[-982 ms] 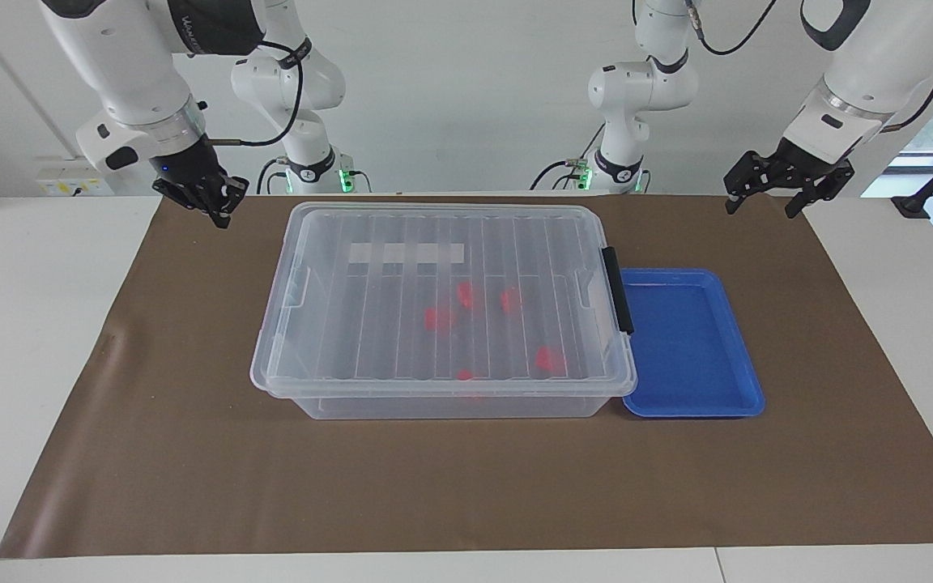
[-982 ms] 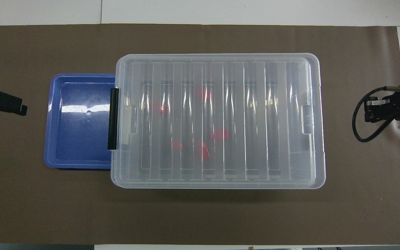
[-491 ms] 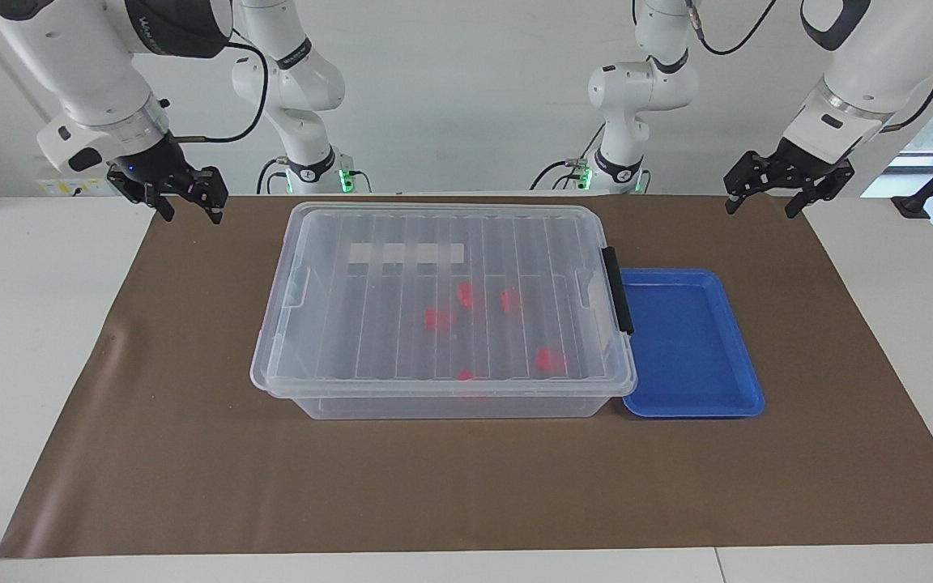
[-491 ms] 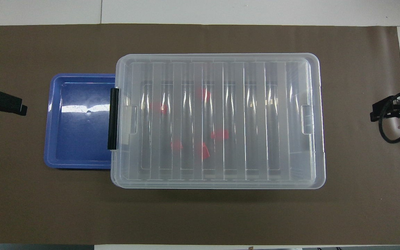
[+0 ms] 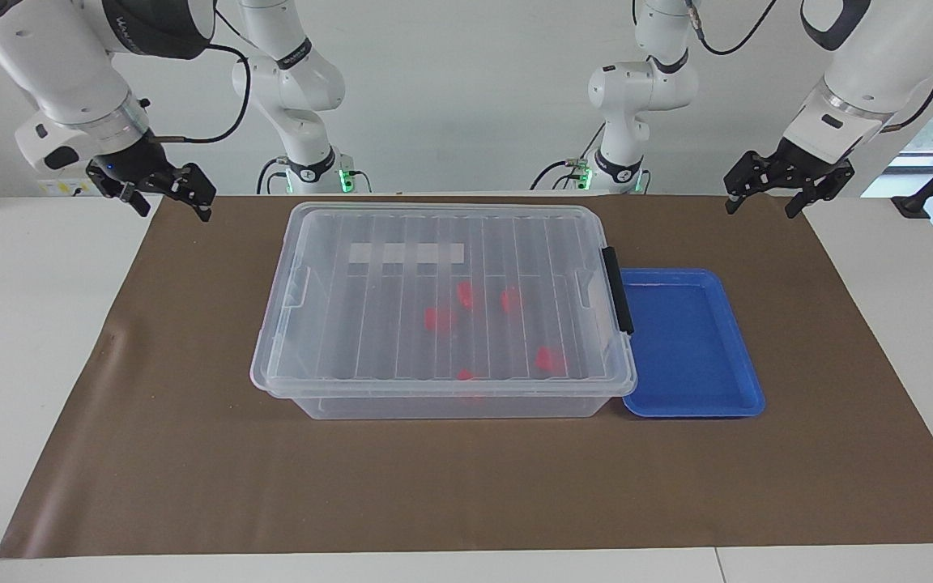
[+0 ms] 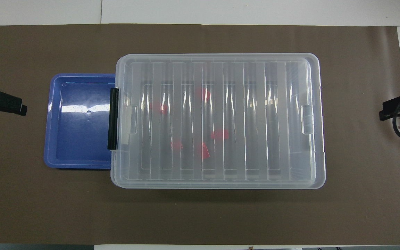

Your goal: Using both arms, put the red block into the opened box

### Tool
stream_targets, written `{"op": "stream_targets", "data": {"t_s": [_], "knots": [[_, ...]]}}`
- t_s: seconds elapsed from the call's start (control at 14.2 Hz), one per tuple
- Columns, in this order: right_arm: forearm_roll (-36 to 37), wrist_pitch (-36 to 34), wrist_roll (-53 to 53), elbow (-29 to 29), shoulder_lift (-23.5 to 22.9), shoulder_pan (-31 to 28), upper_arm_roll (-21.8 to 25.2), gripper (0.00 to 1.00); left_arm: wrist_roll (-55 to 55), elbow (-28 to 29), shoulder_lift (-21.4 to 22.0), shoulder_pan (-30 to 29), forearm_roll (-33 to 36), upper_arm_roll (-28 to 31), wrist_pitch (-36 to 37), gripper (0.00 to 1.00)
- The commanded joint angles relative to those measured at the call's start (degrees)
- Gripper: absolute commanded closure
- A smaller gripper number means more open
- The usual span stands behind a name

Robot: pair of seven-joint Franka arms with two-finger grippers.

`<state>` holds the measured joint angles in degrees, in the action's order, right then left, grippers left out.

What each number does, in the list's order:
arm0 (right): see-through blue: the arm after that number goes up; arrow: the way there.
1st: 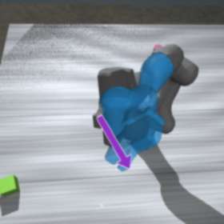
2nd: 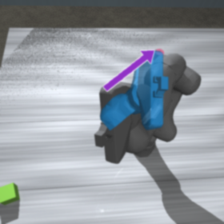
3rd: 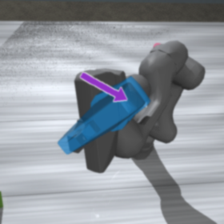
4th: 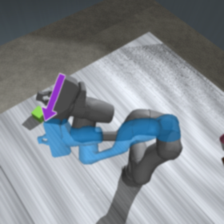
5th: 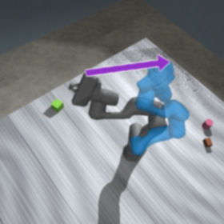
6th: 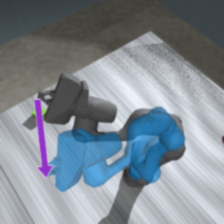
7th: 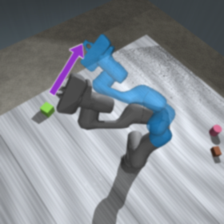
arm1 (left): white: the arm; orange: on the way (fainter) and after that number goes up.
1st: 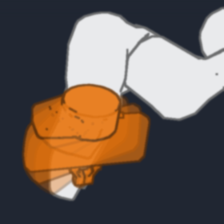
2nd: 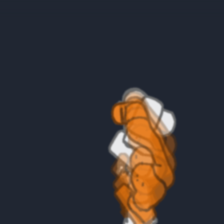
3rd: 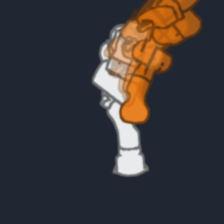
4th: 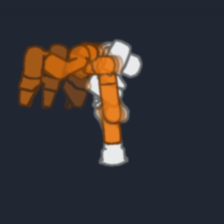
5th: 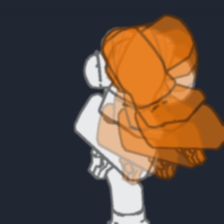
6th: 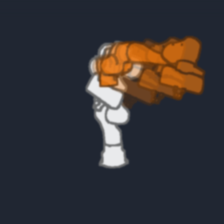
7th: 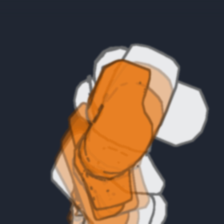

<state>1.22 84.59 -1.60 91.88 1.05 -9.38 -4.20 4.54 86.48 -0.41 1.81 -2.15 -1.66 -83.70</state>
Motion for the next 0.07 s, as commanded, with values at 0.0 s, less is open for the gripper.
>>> {"op": "stream_targets", "data": {"t_s": [0.0], "knots": [[0.1, 0.6, 1.0, 0.0, 0.3, -0.1, -0.7, 0.00, 0.3, 1.3, 1.4, 0.0, -0.9, 0.5, -0.1, 0.00]]}}
